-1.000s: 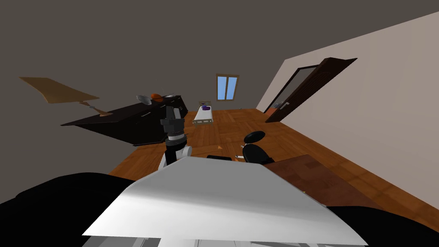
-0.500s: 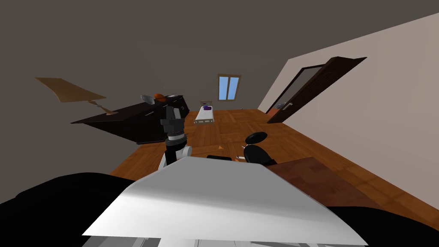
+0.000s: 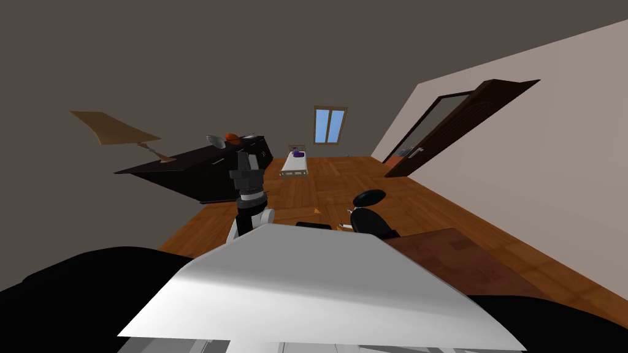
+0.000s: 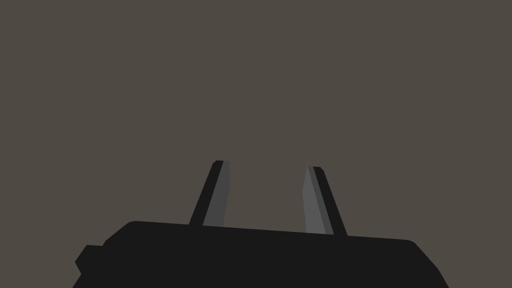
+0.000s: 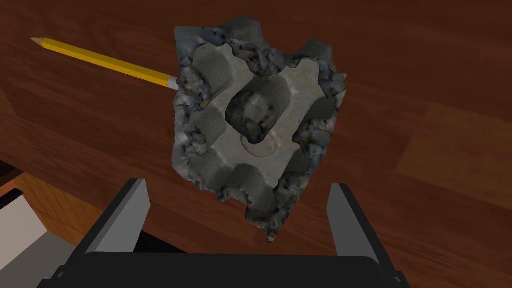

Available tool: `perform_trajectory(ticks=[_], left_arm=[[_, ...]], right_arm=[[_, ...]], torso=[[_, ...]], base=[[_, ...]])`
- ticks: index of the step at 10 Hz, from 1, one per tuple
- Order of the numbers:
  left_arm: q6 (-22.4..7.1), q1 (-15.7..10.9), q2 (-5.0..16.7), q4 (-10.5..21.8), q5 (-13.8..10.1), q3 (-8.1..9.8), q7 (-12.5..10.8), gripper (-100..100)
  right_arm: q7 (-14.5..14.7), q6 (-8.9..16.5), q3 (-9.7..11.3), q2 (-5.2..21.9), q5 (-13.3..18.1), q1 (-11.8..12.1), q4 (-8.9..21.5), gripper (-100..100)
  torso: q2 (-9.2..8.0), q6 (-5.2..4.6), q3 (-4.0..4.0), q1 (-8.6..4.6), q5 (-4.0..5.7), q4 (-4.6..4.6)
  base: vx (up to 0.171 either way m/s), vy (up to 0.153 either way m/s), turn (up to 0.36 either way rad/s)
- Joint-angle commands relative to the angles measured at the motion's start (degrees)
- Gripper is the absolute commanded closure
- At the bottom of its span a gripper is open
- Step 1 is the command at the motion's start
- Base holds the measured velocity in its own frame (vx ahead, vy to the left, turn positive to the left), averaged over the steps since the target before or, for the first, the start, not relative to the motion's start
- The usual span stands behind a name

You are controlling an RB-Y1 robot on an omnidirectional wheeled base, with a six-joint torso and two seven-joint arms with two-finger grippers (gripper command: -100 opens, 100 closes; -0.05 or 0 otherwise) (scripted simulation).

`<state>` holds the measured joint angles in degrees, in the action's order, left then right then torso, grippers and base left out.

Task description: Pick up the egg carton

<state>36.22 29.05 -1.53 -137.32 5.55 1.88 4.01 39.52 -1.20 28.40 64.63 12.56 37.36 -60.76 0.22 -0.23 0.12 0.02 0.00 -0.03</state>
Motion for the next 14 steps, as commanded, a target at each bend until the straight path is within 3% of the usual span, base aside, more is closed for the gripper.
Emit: perform_trajectory(ticks=[1,3,4,6,7,8,9,10,12,13,14], left_arm=[[0.0,0.0,0.0,0.0,0.0,0.00,0.0,0],[0.0,0.0,0.0,0.0,0.0,0.00,0.0,0],[0.0,0.0,0.0,0.0,0.0,0.00,0.0,0],[0.0,0.0,0.0,0.0,0.0,0.00,0.0,0],[0.0,0.0,0.0,0.0,0.0,0.00,0.0,0],[0.0,0.0,0.0,0.0,0.0,0.00,0.0,0],[0.0,0.0,0.0,0.0,0.0,0.00,0.0,0],[0.0,0.0,0.0,0.0,0.0,0.00,0.0,0],[0.0,0.0,0.0,0.0,0.0,0.00,0.0,0],[0.0,0.0,0.0,0.0,0.0,0.00,0.0,0],[0.0,0.0,0.0,0.0,0.0,0.00,0.0,0]], right_arm=[[-1.5,-2.9,0.0,-1.4,1.9,-1.3,2.9,-100],[-1.5,-3.4,0.0,-1.4,1.9,-1.3,5.6,-100],[-3.0,-6.4,-0.2,-2.6,3.7,-2.3,8.5,-100],[-3.0,-6.5,-0.2,-2.6,3.7,-2.3,10.2,-100],[-4.4,-9.4,-0.3,-3.9,5.6,-3.3,12.8,-100],[-4.4,-9.7,-0.3,-3.9,5.6,-3.3,14.7,-100],[-5.9,-12.2,-0.4,-5.2,7.4,-4.4,16.7,-100],[-5.9,-12.8,-0.4,-5.2,7.4,-4.4,18.8,-100],[-6.0,-12.5,-0.3,-5.1,7.3,-4.4,18.7,-100],[-5.9,-12.6,-0.3,-5.1,7.3,-4.4,18.8,100],[-5.9,-12.6,-0.3,-5.1,7.3,-4.4,18.8,100]], torso=[[0.00,0.00,0.00,0.00,0.00,0.00],[0.03,0.02,0.02,0.06,-0.01,0.00],[0.02,0.00,0.01,-0.02,0.00,-0.01],[0.01,0.00,0.00,0.03,-0.01,0.00],[0.00,0.00,0.00,0.00,0.00,0.00],[0.03,0.03,0.01,0.05,0.00,0.00],[0.02,0.00,0.01,0.06,-0.02,-0.01],[0.03,0.05,0.01,0.11,0.04,0.01],[0.02,0.03,0.00,-0.01,0.09,0.02],[0.02,0.04,0.00,-0.07,0.11,0.02],[0.02,0.04,0.00,-0.10,0.12,0.02]], base=[[0.001,0.043,0.077],[0.002,0.029,0.037],[-0.003,0.033,0.102],[0.000,0.027,0.019],[0.004,0.042,0.100],[0.003,0.043,0.060],[0.000,0.053,0.095],[-0.001,0.042,0.040],[-0.001,0.014,-0.004],[0.000,0.000,0.000],[0.000,0.000,0.000]])
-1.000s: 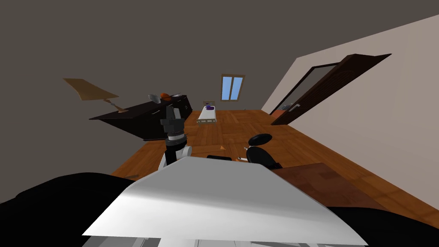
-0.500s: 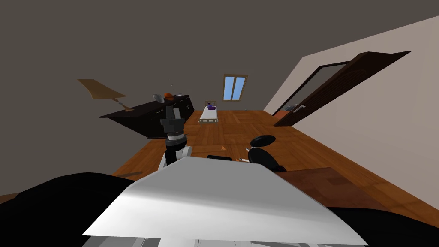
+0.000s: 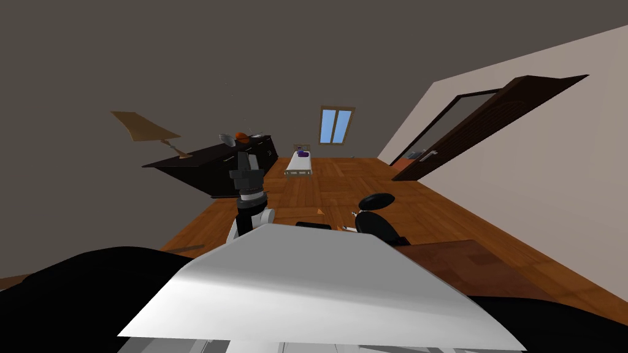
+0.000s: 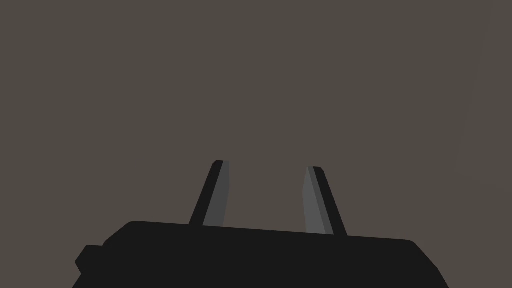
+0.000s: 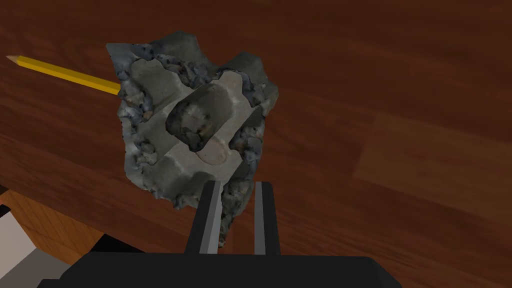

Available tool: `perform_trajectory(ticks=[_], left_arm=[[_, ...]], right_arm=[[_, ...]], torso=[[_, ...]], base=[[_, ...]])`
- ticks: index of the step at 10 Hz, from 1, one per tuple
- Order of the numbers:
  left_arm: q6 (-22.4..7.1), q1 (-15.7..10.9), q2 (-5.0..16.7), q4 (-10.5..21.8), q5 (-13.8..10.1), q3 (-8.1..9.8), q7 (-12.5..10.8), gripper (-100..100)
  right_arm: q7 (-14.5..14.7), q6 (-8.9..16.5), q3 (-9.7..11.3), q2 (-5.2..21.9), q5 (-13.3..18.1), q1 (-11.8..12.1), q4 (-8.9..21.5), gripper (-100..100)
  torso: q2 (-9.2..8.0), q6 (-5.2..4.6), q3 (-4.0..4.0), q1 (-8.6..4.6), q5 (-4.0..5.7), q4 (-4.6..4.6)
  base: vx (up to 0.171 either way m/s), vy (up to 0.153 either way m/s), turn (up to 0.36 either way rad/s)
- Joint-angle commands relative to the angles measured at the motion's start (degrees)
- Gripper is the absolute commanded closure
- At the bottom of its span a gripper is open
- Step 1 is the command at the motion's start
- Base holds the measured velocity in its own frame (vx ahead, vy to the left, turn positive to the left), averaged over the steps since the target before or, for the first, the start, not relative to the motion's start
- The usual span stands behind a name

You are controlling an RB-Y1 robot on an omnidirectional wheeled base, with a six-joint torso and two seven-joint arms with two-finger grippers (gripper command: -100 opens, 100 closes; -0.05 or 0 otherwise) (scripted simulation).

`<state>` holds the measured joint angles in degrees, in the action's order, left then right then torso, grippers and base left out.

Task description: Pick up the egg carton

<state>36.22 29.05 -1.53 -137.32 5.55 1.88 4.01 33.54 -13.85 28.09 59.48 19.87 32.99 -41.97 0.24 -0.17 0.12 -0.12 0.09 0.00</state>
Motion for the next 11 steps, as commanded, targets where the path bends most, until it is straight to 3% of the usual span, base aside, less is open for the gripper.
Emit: perform_trajectory(ticks=[1,3,4,5,7,8,10,11], left_arm=[[0.0,0.0,0.0,0.0,0.0,0.00,0.0,0],[0.0,0.0,0.0,0.0,0.0,0.00,0.0,0],[0.0,0.0,0.0,0.0,0.0,0.00,0.0,0],[0.0,0.0,0.0,0.0,0.0,0.00,0.0,0],[0.0,0.0,0.0,0.0,0.0,0.00,0.0,0],[0.0,0.0,0.0,0.0,0.0,0.00,0.0,0],[0.0,0.0,0.0,0.0,0.0,0.00,0.0,0],[0.0,0.0,0.0,0.0,0.0,0.00,0.0,0]], right_arm=[[0.0,0.0,0.0,0.0,0.0,0.0,0.0,100],[0.0,0.0,0.0,0.0,0.0,0.0,0.0,100],[0.0,0.0,0.0,0.0,0.0,0.0,0.0,0],[1.6,2.9,0.0,1.2,-1.8,1.0,-2.8,100],[1.6,3.0,0.0,1.2,-1.8,1.0,-3.9,100],[3.0,5.4,0.2,2.5,-3.6,2.1,-6.0,100],[3.0,6.1,0.2,2.5,-3.6,2.1,-8.6,100],[4.5,8.4,0.3,3.8,-5.4,3.1,-10.1,100]], torso=[[0.00,0.00,0.00,0.00,0.00,0.00],[0.00,0.01,0.00,0.00,0.02,0.00],[0.00,0.01,0.00,0.01,0.02,-0.01],[0.00,0.01,0.00,0.01,0.01,-0.01],[-0.03,0.01,-0.01,-0.17,-0.01,-0.01],[-0.03,0.04,-0.01,-0.11,-0.01,0.00],[-0.02,0.01,-0.01,-0.11,-0.01,0.00],[-0.01,0.04,-0.01,-0.05,-0.02,0.01]], base=[[0.000,0.000,0.000],[0.000,0.000,0.000],[0.000,0.000,0.000],[0.006,-0.037,-0.100],[-0.007,-0.043,-0.025],[0.003,-0.039,-0.075],[0.000,-0.031,-0.034],[0.001,-0.035,-0.084]])
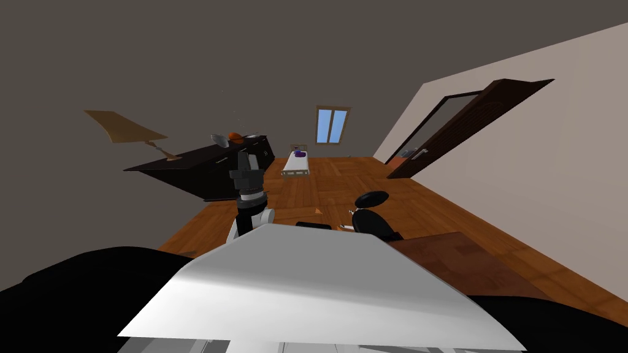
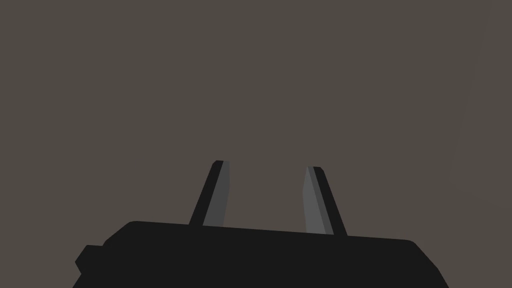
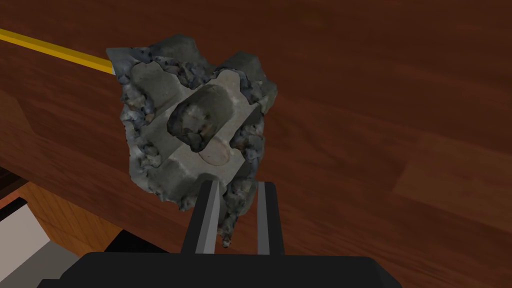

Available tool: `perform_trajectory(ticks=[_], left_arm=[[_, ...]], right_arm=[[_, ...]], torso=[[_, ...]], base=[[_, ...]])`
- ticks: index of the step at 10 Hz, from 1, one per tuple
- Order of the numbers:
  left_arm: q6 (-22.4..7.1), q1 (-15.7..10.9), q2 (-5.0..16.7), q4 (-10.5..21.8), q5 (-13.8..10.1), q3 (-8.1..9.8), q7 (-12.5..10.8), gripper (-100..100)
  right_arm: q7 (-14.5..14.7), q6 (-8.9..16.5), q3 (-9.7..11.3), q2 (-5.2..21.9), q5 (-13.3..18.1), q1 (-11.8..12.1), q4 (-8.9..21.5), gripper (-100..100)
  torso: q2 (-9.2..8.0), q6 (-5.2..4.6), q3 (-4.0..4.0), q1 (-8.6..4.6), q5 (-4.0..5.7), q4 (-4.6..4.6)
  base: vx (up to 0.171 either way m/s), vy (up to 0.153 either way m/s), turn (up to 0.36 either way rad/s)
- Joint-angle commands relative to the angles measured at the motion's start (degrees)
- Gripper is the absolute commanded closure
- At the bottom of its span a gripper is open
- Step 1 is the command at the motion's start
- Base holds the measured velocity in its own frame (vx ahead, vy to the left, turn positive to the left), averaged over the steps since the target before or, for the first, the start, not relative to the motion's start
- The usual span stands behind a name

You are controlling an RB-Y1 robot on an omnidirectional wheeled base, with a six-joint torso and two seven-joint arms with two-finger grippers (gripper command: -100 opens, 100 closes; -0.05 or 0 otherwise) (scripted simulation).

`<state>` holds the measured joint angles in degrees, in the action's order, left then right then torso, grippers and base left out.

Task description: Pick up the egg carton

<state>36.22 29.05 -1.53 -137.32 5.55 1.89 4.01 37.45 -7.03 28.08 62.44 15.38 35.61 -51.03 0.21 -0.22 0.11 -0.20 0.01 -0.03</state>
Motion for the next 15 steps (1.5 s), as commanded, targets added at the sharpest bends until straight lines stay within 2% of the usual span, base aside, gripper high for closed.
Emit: perform_trajectory(ticks=[1,2,3,5,6,8,9,10,11,12,14,15], left_arm=[[0.0,0.0,0.0,0.0,0.0,0.00,0.0,0],[0.0,0.0,0.0,0.0,0.0,0.00,0.0,0],[0.0,0.0,0.0,0.0,0.0,0.00,0.0,0],[0.0,0.0,0.0,0.0,0.0,0.00,0.0,0],[0.0,0.0,0.0,0.0,0.0,0.00,0.0,0],[0.0,0.0,0.0,0.0,0.0,0.00,0.0,0],[0.0,0.0,0.0,0.0,0.0,0.00,0.0,0],[0.0,0.0,0.0,0.0,0.0,0.00,0.0,0],[0.0,0.0,0.0,0.0,0.0,0.00,0.0,0],[0.0,0.0,0.0,0.0,0.0,0.00,0.0,0],[0.0,0.0,0.0,0.0,0.0,0.00,0.0,0],[0.0,0.0,0.0,0.0,0.0,-0.01,0.0,0]], right_arm=[[0.6,2.4,0.3,0.8,-0.9,0.5,-2.9,100],[0.6,2.4,0.3,0.8,-0.9,0.5,-4.1,100],[2.0,4.8,0.5,2.1,-2.8,1.5,-5.5,100],[2.0,5.6,0.5,2.1,-2.8,1.5,-8.8,100],[3.5,8.2,0.6,3.3,-4.6,2.5,-10.6,100],[3.5,8.7,0.6,3.3,-4.6,2.5,-13.4,100],[5.0,11.8,0.8,4.6,-6.4,3.6,-15.9,100],[5.0,11.9,0.8,4.6,-6.4,3.6,-17.6,100],[5.0,11.9,0.8,4.6,-6.4,3.6,-18.0,100],[6.4,14.1,0.9,5.8,-8.2,4.6,-19.7,100],[6.4,15.0,0.9,5.8,-8.2,4.6,-22.7,100],[7.9,18.0,1.0,7.1,-10.1,5.6,-25.1,100]], torso=[[0.00,0.00,0.00,0.00,0.00,0.00],[0.00,0.06,-0.01,-0.01,0.04,0.03],[0.02,0.11,-0.01,0.05,0.06,0.04],[0.00,0.05,-0.01,0.02,0.03,0.02],[0.02,0.11,0.00,0.08,0.05,0.03],[0.00,0.04,-0.01,0.04,0.03,0.02],[0.03,0.11,0.00,0.09,0.03,0.03],[0.03,0.02,0.01,0.05,-0.02,0.00],[0.03,0.05,0.01,0.04,0.02,0.01],[0.03,0.09,0.00,0.10,0.02,0.02],[0.00,0.05,-0.01,0.04,0.01,0.01],[0.03,0.11,0.00,0.13,0.01,0.02]], base=[[-0.003,-0.041,-0.071],[-0.002,-0.023,0.003],[0.001,-0.035,-0.072],[-0.001,-0.030,-0.037],[0.004,-0.034,-0.068],[0.000,-0.031,-0.044],[0.009,-0.037,-0.075],[0.007,-0.041,-0.064],[0.000,-0.020,0.002],[-0.002,-0.042,-0.087],[0.000,-0.031,-0.031],[0.004,-0.035,-0.064]])
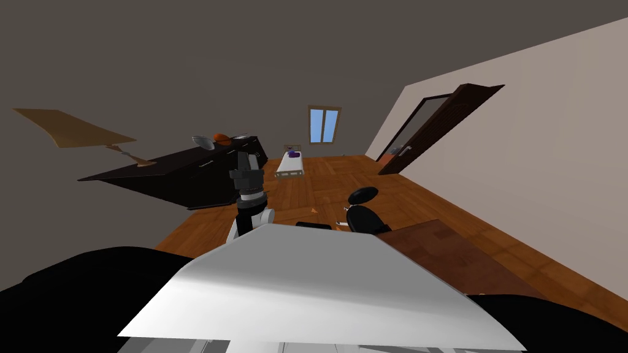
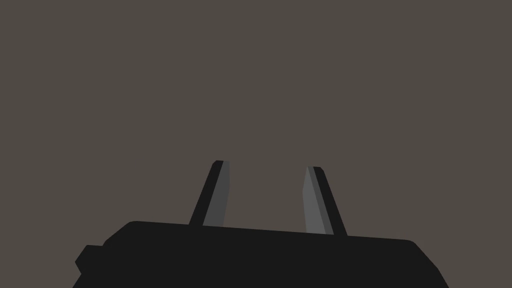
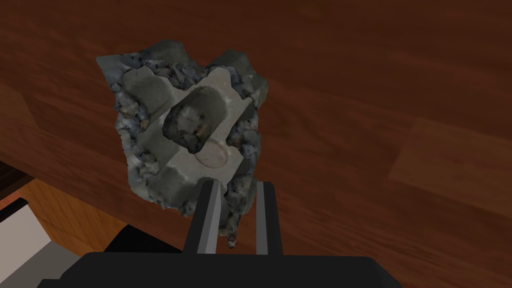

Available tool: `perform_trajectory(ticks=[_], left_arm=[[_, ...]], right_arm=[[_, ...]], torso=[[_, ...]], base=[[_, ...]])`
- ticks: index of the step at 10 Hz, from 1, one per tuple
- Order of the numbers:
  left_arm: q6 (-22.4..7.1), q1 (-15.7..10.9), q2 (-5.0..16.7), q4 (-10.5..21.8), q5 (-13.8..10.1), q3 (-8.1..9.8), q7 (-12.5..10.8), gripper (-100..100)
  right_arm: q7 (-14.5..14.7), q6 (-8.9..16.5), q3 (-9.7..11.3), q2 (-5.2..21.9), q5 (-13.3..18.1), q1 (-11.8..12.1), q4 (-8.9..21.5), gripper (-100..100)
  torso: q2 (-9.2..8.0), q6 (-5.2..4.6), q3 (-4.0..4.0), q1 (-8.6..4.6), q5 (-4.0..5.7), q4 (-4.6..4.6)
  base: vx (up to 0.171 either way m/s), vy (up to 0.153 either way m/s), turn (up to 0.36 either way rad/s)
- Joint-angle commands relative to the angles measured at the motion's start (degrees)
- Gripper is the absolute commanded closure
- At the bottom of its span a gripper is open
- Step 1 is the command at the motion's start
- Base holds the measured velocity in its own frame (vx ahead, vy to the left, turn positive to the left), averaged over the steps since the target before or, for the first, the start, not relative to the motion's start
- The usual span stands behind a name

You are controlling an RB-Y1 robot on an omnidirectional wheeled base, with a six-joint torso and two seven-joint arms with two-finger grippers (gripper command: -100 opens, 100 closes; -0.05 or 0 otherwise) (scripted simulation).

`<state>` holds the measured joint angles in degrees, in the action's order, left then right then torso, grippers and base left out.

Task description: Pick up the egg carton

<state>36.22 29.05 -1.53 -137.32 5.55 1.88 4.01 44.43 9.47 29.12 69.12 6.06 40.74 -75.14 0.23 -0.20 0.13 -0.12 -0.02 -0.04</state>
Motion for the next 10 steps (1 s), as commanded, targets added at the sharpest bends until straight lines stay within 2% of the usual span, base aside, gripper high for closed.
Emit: perform_trajectory(ticks=[1,2,3,5,6,8,9,10], left_arm=[[0.0,0.0,0.0,0.0,0.0,0.00,0.0,0],[0.0,0.0,0.0,0.0,0.0,0.00,0.0,0],[0.0,0.0,0.0,0.0,0.0,0.00,0.0,0],[0.0,0.0,0.0,0.0,0.0,0.00,0.0,0],[0.0,0.0,0.0,0.0,0.0,0.00,0.0,0],[0.0,0.0,0.0,0.0,0.0,0.00,0.0,0],[0.0,0.0,0.0,0.0,0.0,0.00,0.0,0],[0.0,0.0,0.0,0.0,0.0,0.00,0.0,0]], right_arm=[[0.9,1.6,0.0,0.4,-0.7,0.5,-2.9,100],[0.9,1.6,0.0,0.4,-0.7,0.5,-3.2,100],[2.3,4.1,0.2,1.7,-2.6,1.5,-5.2,100],[2.3,4.8,0.2,1.7,-2.6,1.5,-7.8,100],[3.8,7.3,0.3,2.9,-4.4,2.6,-9.4,100],[3.8,7.9,0.3,2.9,-4.4,2.6,-12.4,100],[3.8,8.0,0.4,3.0,-4.4,2.5,-11.6,100],[3.8,8.0,0.4,3.0,-4.4,2.5,-11.8,0]], torso=[[0.00,0.00,0.00,0.00,0.00,0.00],[0.00,0.03,0.00,0.00,0.03,0.01],[0.01,0.06,0.00,0.05,0.02,0.02],[0.00,0.03,0.00,-0.02,0.03,0.00],[0.01,0.08,0.00,0.04,0.03,0.02],[0.00,0.03,0.00,0.01,0.01,0.00],[0.02,0.08,0.01,0.07,0.02,0.01],[0.02,0.05,0.01,0.10,-0.02,0.00]], base=[[0.004,-0.037,-0.067],[0.003,-0.017,-0.009],[0.009,-0.042,-0.090],[0.002,-0.031,-0.029],[0.005,-0.032,-0.075],[0.003,-0.030,-0.039],[-0.001,-0.003,0.010],[0.000,0.000,0.000]])
